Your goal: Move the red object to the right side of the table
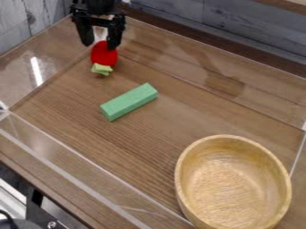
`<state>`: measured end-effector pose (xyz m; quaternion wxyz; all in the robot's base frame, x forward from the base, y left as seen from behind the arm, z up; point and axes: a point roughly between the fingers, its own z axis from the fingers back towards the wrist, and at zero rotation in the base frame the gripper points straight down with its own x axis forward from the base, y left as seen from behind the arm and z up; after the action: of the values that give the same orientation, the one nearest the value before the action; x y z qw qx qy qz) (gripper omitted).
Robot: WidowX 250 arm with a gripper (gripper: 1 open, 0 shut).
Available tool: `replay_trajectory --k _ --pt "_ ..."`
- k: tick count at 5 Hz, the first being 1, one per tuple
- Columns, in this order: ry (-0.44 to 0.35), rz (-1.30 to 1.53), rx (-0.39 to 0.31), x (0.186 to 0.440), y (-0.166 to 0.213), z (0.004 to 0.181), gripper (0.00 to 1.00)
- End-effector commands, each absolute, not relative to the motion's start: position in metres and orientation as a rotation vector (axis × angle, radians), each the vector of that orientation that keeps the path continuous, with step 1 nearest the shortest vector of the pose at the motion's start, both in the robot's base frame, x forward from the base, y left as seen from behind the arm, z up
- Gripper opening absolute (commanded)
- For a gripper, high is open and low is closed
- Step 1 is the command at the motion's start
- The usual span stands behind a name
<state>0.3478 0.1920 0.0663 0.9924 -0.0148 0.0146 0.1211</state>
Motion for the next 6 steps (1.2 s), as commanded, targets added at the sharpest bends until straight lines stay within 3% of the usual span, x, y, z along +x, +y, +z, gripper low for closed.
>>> replay_trajectory --k 1,4,6 --pt "-0.064 0.255 0.003 0.354 0.202 0.102 1.00" --pt "-0.065 0.244 -0.013 0.352 0.200 0.106 1.00" --pt "-0.046 0.255 0.000 0.357 0.202 0.090 1.00"
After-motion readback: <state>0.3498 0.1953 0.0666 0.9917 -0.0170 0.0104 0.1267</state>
